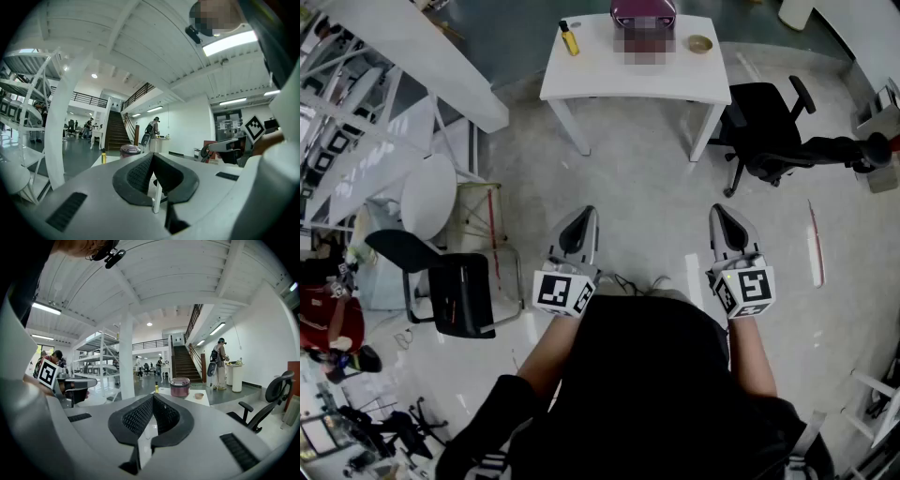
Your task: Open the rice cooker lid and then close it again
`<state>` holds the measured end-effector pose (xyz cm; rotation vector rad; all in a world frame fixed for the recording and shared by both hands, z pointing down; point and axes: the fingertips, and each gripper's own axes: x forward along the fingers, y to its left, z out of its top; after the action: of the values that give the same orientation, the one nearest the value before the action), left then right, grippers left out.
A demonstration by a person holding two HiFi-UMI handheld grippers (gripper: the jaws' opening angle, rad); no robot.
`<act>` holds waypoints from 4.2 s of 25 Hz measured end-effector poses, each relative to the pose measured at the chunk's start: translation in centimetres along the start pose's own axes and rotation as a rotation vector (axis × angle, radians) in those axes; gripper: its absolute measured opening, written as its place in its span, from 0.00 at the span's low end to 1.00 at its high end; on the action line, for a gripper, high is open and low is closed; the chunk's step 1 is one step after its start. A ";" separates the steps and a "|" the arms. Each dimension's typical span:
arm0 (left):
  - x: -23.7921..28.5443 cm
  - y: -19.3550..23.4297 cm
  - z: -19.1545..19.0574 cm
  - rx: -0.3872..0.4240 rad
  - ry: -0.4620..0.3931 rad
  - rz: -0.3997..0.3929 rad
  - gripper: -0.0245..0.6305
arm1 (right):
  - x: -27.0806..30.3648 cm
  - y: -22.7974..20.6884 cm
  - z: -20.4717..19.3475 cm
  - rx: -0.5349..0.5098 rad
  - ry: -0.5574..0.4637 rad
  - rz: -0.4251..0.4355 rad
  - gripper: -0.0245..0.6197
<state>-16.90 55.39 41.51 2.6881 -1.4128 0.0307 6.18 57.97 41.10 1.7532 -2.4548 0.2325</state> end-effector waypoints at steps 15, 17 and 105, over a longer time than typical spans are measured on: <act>1.0 -1.6 -0.3 -0.011 0.000 0.008 0.04 | -0.8 -4.2 -0.4 0.040 0.003 -0.069 0.04; 1.0 -1.8 -0.3 -0.024 -0.003 0.009 0.04 | -1.0 -4.6 -0.5 0.048 0.000 -0.071 0.04; 41.1 25.6 -1.4 -0.174 0.053 -0.108 0.43 | 41.4 -15.7 1.2 0.243 0.259 -0.018 0.41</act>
<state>-14.62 7.42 47.73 2.5953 -1.1945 -0.0284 7.65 14.31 48.44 1.7039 -2.3023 0.7350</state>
